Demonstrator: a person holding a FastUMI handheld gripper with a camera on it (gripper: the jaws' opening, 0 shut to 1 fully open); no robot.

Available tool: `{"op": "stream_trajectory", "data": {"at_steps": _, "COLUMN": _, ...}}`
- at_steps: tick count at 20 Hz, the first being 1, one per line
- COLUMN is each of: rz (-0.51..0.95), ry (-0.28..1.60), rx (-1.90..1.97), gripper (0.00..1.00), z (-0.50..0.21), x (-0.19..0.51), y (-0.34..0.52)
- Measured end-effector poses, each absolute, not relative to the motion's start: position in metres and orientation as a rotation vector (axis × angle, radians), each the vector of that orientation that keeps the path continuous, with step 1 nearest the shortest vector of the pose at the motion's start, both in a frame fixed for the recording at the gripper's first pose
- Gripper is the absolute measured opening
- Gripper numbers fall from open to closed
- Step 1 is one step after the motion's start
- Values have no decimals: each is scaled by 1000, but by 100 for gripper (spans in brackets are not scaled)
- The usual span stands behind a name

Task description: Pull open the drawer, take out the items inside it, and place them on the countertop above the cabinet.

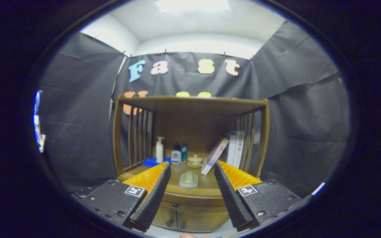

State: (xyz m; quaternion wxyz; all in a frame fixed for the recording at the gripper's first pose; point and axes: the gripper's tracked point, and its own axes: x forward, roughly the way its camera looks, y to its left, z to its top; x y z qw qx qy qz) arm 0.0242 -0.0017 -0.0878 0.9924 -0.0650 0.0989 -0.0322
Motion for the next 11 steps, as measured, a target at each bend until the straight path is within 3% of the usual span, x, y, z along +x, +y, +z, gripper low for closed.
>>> {"op": "stream_trajectory", "data": {"at_steps": 2, "rz": -60, "ry": 170, "rx": -132, "gripper": 89, "z": -63, "x": 13, "y": -4}}
{"op": "stream_trajectory", "data": {"at_steps": 5, "rz": -63, "ry": 135, "rx": -154, "gripper": 99, "z": -31, "x": -2, "y": -8}}
{"op": "stream_trajectory", "data": {"at_steps": 11, "rz": -46, "ry": 115, "rx": -129, "gripper": 98, "z": 1, "x": -25, "y": -5}}
